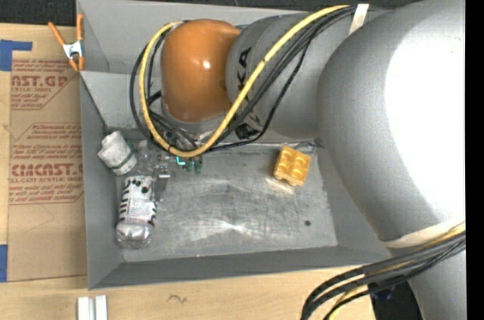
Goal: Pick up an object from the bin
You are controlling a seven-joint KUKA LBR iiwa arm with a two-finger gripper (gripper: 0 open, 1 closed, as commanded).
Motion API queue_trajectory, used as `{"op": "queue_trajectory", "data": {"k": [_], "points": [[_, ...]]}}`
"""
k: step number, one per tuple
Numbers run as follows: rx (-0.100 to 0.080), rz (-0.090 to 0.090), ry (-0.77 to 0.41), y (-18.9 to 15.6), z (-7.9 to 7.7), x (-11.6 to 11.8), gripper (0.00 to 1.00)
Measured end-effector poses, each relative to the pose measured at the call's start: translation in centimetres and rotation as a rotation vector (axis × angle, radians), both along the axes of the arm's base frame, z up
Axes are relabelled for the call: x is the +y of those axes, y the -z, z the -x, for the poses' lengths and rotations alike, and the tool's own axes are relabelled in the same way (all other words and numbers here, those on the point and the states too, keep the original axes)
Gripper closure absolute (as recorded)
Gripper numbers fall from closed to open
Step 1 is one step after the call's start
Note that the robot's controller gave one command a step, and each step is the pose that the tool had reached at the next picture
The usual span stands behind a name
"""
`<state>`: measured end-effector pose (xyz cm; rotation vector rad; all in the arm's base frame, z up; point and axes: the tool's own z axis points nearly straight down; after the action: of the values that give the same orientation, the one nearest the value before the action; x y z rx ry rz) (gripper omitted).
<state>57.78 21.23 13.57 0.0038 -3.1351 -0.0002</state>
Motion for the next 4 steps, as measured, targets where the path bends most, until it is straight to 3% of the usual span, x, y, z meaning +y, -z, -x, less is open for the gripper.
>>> {"op": "queue_trajectory", "data": {"k": [1, 2, 3, 4], "points": [[-0.007, -0.001, 0.002, -0.5, -0.2, -0.1, 0.00], [-0.017, 0.007, -0.297, 3.2, 1.5, 1.6, 0.00], [-0.024, 0.005, -0.473, 3.9, 2.2, 2.1, 0.00], [-0.010, 0.002, -0.791, 3.5, 3.1, 2.4, 0.00]]}}
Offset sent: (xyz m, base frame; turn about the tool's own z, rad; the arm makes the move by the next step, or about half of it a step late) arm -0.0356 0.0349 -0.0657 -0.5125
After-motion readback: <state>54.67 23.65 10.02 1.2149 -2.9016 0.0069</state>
